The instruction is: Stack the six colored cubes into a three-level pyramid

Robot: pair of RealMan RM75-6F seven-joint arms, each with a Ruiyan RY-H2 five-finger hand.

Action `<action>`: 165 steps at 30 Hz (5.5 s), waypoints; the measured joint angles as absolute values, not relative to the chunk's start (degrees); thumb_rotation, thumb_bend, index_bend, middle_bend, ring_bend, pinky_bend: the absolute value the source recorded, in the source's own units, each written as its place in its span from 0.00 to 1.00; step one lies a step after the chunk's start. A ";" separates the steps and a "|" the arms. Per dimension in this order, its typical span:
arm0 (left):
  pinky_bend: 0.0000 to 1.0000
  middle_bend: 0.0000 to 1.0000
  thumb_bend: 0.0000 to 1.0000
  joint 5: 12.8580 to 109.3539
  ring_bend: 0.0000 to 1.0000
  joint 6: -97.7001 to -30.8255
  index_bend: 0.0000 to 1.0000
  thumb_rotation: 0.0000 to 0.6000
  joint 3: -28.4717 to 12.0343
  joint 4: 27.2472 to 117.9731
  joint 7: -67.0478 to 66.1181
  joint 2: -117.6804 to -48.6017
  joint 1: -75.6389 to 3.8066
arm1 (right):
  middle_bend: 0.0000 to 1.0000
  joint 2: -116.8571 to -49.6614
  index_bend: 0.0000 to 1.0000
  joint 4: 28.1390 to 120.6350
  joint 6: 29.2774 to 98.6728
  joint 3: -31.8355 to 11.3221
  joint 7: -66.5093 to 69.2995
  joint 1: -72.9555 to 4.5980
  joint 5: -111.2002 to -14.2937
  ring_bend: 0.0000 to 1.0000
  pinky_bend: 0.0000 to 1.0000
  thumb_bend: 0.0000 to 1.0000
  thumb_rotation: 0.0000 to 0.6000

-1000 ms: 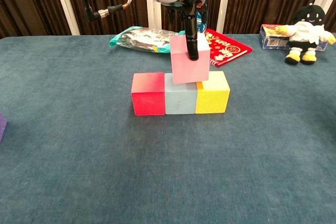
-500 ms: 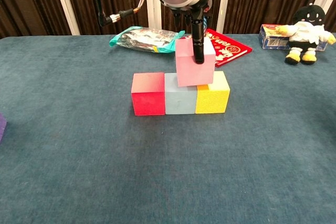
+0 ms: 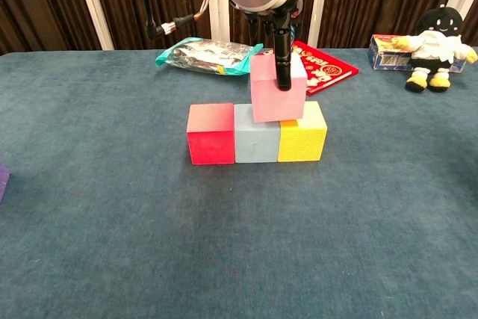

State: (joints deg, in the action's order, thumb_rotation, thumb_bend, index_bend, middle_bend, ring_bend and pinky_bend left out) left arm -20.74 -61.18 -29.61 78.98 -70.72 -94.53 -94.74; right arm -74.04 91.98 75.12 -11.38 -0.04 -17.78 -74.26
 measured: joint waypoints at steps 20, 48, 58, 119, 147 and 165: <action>0.11 0.37 0.24 -19.81 0.05 -61.22 0.00 1.00 -31.49 77.54 -72.03 -96.28 -94.13 | 0.00 -73.85 0.00 92.22 74.51 -11.42 0.11 -17.77 -73.88 0.00 0.00 0.33 1.00; 0.11 0.37 0.24 -18.89 0.05 -61.12 0.00 1.00 -32.61 76.07 -73.49 -97.85 -93.49 | 0.00 -73.73 0.00 92.46 74.01 -11.52 0.25 -17.75 -73.36 0.00 0.00 0.33 1.00; 0.11 0.36 0.24 -18.62 0.05 -61.10 0.00 1.00 -32.99 75.88 -73.79 -98.39 -93.59 | 0.00 -73.68 0.00 92.50 73.87 -11.53 0.28 -17.77 -73.28 0.00 0.00 0.33 1.00; 0.11 0.21 0.20 -20.34 0.05 -61.48 0.00 1.00 -33.00 80.51 -74.14 -95.11 -89.49 | 0.00 -73.68 0.00 93.02 73.88 -11.60 0.47 -17.66 -73.11 0.00 0.00 0.33 1.00; 0.11 0.24 0.20 -20.18 0.05 -59.90 0.00 1.00 -31.94 82.75 -72.05 -93.92 -88.74 | 0.00 -73.68 0.00 93.17 73.93 -11.53 0.40 -17.62 -73.23 0.00 0.00 0.33 1.00; 0.11 0.27 0.20 -20.76 0.05 -59.46 0.00 1.00 -31.23 83.09 -71.74 -93.50 -89.28 | 0.00 -73.63 0.00 93.35 73.85 -11.52 0.33 -17.60 -73.10 0.00 0.00 0.33 1.00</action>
State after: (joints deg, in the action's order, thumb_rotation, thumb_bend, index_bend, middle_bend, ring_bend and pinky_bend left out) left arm -20.76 -59.46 -31.23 83.09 -71.74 -93.50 -89.28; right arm -73.63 93.35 73.85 -11.52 0.33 -17.60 -73.10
